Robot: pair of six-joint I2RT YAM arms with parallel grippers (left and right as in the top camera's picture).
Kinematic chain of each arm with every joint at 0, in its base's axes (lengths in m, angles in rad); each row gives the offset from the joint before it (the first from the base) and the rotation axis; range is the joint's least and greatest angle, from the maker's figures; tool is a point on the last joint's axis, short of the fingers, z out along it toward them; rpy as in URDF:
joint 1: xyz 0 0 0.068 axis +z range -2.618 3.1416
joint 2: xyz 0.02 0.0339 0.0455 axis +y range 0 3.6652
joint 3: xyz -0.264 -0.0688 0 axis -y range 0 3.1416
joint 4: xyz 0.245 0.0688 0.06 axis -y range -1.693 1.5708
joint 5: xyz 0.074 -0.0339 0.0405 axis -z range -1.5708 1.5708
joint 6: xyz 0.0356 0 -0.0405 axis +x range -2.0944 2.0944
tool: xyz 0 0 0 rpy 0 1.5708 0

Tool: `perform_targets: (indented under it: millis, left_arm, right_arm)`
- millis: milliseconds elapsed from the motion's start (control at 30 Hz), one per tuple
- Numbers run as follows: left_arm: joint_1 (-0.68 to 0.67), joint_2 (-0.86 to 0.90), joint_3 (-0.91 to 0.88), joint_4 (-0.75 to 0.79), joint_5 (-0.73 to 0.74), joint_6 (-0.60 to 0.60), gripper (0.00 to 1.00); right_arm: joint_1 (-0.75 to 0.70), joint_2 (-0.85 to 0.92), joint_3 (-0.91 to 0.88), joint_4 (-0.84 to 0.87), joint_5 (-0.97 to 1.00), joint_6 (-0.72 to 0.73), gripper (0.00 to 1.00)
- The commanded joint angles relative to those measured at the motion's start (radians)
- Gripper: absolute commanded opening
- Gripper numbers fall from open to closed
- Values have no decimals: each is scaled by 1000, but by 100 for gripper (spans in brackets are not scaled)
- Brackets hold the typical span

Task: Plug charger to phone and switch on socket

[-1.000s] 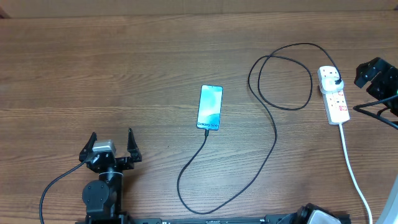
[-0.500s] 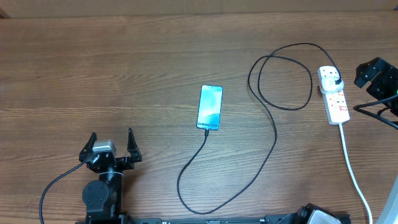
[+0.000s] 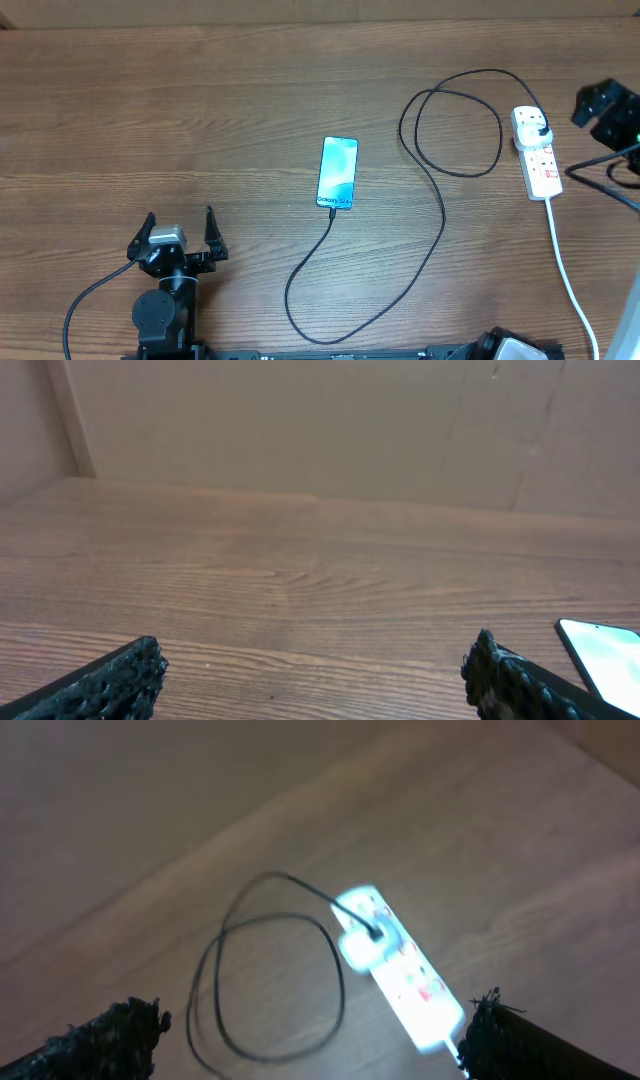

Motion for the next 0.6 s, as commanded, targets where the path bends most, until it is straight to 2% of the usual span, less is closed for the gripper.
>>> perform_targets:
  millis: [0,233,400,567]
  left_arm:
    - [5,-11,-3,1,14,16,100]
    - [6,-11,-3,1,14,16,99]
    - [5,-11,-3,1,14,16,100]
    - [5,-11,-3,1,14,16,99]
  right_arm:
    - [57,-54,-93,100,-21,4,100]
    - [196,-195,-398,517,-25,4,100]
    - [303,-297,-671,935,-24,4,100]
    - [365,-393,-925,1267,3,4,100]
